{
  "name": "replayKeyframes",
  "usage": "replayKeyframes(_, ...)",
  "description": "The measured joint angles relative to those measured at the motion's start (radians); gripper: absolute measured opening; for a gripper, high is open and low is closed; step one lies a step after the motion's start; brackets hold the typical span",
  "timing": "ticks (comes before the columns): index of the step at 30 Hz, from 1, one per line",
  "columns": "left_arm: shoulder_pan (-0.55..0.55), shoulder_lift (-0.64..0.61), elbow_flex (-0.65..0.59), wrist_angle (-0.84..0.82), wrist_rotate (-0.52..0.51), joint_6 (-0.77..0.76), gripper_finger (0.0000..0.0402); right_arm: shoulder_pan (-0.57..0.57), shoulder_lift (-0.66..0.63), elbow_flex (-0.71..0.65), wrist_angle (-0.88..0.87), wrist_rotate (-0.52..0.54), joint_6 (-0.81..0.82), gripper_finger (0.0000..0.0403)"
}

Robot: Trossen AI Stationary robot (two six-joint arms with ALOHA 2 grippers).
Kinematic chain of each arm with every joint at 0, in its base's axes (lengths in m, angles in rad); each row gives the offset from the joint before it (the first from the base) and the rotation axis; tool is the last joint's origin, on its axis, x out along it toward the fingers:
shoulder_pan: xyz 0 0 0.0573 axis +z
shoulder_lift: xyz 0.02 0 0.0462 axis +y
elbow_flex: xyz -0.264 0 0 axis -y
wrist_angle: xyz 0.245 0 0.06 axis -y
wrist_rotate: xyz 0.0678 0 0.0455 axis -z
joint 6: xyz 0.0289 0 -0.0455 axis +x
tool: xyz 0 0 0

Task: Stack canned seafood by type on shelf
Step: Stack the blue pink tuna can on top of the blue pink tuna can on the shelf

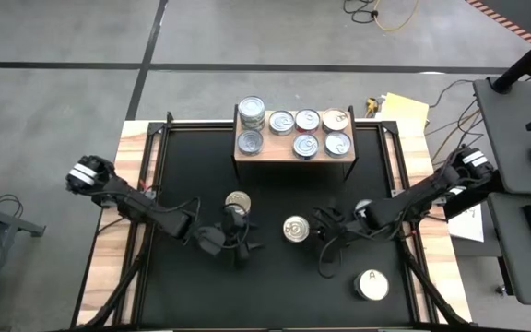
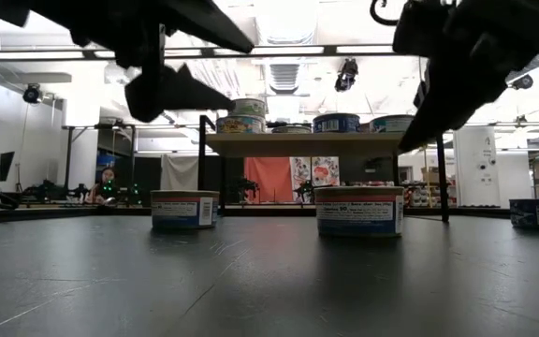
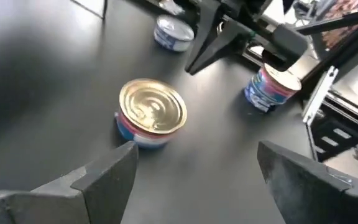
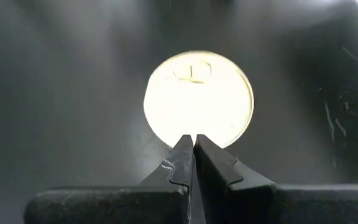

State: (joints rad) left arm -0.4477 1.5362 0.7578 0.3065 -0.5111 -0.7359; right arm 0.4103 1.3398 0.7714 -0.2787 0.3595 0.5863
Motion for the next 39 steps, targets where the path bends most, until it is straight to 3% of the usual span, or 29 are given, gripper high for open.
replayKeyframes(5,0.023,0.049,-0.001,0.014,0.025,-0.037,0.0315,0.006,0.072,-0.007,0.043,0.023,0.001,0.0009)
replayKeyframes(11,0.025,0.131,0.0,0.166,0.028,-0.027,0.0315,0.024,0.145,-0.007,0.09,0.047,0.039,0.0009)
replayKeyframes(19,0.029,0.18,0.0,0.248,0.047,-0.047,0.0315,0.045,0.17,-0.006,0.113,0.071,0.069,0.0009)
replayKeyframes(25,0.03,0.202,0.0,0.279,-0.007,-0.109,0.0315,0.051,0.166,0.002,0.107,0.105,0.064,0.0009)
replayKeyframes(32,0.029,0.237,0.0,0.332,-0.035,-0.119,0.0315,0.05,0.152,0.026,0.105,0.122,0.02,0.0009)
replayKeyframes(39,0.037,0.254,0.0,0.392,-0.052,-0.172,0.0315,0.05,0.146,0.026,0.103,0.139,-0.147,0.0009)
